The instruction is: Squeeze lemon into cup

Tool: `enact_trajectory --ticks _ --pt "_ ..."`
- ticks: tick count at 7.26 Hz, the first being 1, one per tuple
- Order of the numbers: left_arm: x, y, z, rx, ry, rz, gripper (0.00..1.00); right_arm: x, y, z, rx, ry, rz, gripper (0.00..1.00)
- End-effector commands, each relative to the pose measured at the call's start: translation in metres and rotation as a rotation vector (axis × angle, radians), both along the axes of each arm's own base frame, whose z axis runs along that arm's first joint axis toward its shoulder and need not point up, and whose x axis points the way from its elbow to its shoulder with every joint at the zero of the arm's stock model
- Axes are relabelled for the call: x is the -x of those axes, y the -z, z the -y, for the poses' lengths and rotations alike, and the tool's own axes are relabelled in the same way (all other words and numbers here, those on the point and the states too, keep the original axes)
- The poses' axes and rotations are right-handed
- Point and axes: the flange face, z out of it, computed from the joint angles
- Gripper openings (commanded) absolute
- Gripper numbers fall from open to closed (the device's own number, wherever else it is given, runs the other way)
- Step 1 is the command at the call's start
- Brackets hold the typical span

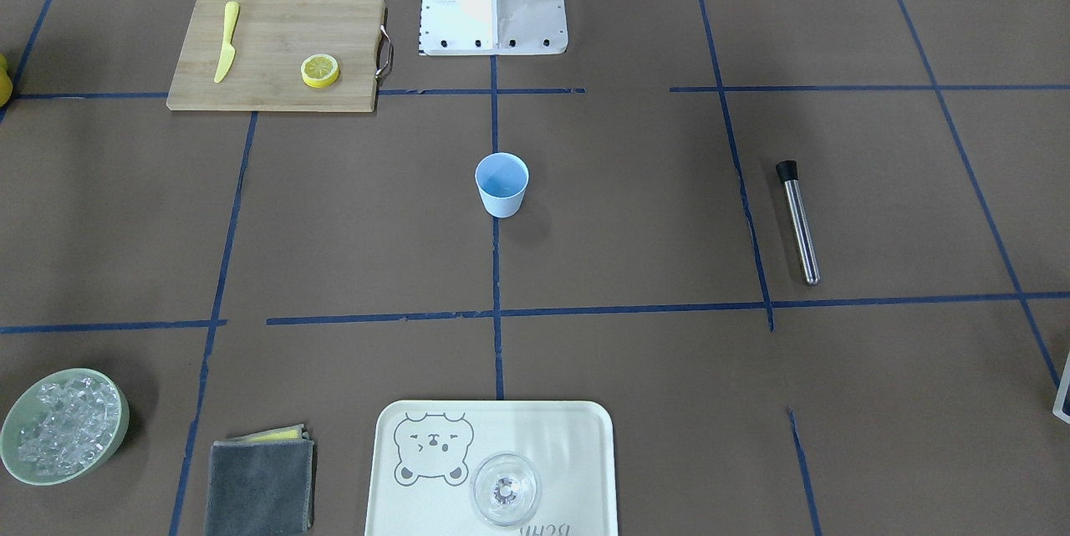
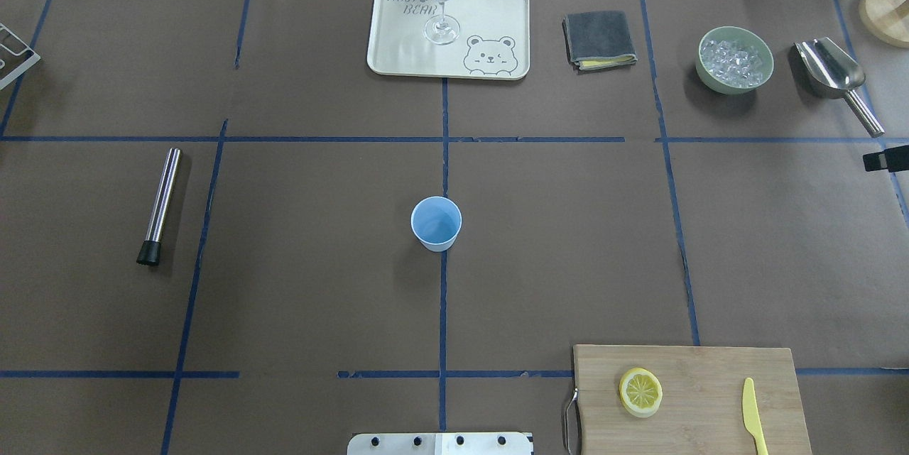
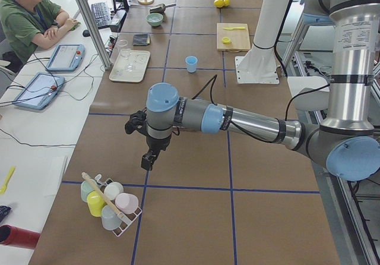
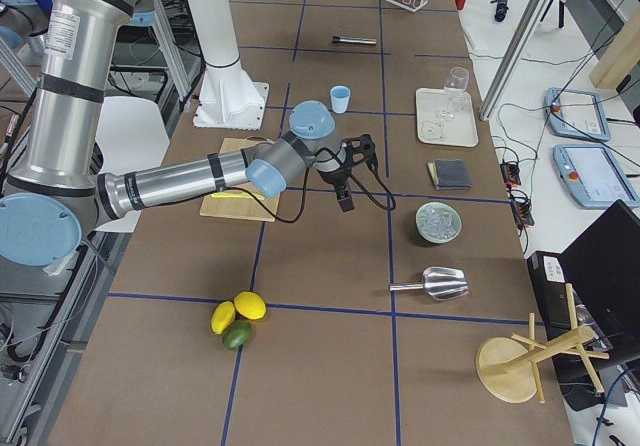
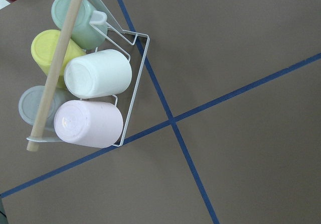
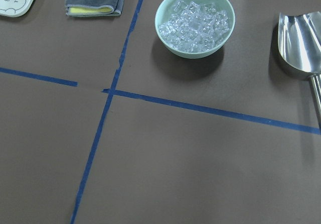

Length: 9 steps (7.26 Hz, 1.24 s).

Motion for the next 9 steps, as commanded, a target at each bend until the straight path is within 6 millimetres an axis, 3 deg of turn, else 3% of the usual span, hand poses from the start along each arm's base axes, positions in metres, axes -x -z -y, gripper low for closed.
enact_trajectory --ticks 1,3,4,6,9 --pt "0.0 -0.002 -0.001 0.005 -0.002 -0.006 1.0 0.08 0.027 -0.038 0.077 -0.009 -0.007 1.0" --pt "-0.001 0.0 -0.001 -0.004 -0.005 -0.007 1.0 0.152 0.053 -0.09 0.118 -0.059 -0.008 1.0" --pt "0.0 0.002 0.0 -0.008 -0.003 -0.005 1.0 0.195 0.055 -0.12 0.099 -0.098 -0.024 1.0" --pt "-0.001 0.006 0.0 -0.017 -0.005 -0.004 1.0 0.252 0.058 -0.179 0.053 -0.142 -0.03 1.0" --pt "-0.002 0.007 0.001 -0.021 -0.008 -0.004 1.0 0.325 0.1 -0.209 0.089 -0.148 -0.119 1.0"
